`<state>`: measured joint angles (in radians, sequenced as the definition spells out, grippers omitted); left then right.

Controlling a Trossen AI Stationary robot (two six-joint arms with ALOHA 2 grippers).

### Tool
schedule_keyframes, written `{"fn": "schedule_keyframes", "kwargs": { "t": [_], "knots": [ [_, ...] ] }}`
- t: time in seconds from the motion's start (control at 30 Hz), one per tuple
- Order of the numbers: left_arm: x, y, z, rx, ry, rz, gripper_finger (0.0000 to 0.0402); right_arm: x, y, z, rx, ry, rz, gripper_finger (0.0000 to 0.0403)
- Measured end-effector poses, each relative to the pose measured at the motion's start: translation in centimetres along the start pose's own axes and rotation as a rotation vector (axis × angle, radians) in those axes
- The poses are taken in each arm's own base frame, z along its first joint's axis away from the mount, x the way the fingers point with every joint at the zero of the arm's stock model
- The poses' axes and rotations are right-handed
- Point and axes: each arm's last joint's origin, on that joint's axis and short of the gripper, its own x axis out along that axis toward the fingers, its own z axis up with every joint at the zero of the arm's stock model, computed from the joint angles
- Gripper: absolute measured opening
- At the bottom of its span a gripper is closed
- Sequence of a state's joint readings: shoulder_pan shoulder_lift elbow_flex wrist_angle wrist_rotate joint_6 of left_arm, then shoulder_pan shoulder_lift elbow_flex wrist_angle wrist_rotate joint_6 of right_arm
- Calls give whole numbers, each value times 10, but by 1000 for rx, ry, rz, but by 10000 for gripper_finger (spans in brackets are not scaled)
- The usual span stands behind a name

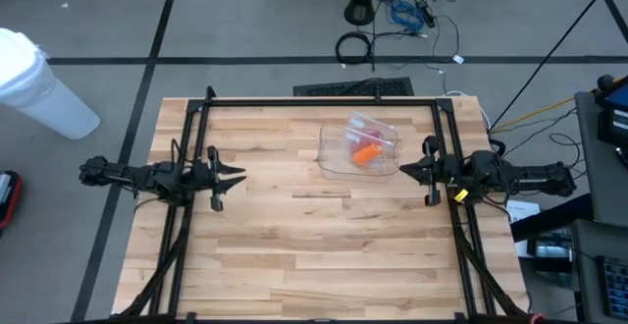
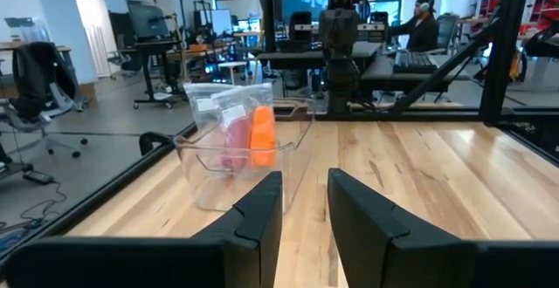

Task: Roll bandage
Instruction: Return to Home Position

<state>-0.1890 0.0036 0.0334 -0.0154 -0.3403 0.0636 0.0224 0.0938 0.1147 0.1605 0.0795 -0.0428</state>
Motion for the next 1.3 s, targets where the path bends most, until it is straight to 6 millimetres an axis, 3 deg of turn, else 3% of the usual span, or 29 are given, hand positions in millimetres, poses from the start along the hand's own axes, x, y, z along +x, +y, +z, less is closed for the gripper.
{"fn": "schedule_keyframes", "kwargs": {
  "t": [0.2,0.57,0.73,1.1,1.3],
  "knots": [
    [0,0,0,3,1,-5,100,-2,-2,-25,38,-3,-26,0],
    [0,-2,-1,25,7,-46,100,-4,-4,-36,61,107,-46,0],
    [1,-5,-3,40,27,-154,100,-4,-4,-37,53,112,-24,0],
    [3,-2,-4,112,32,-109,100,-3,-3,-31,7,58,3,0],
    [3,-2,-6,60,34,-217,100,-4,-3,-35,-19,93,-4,0]
  ]
}}
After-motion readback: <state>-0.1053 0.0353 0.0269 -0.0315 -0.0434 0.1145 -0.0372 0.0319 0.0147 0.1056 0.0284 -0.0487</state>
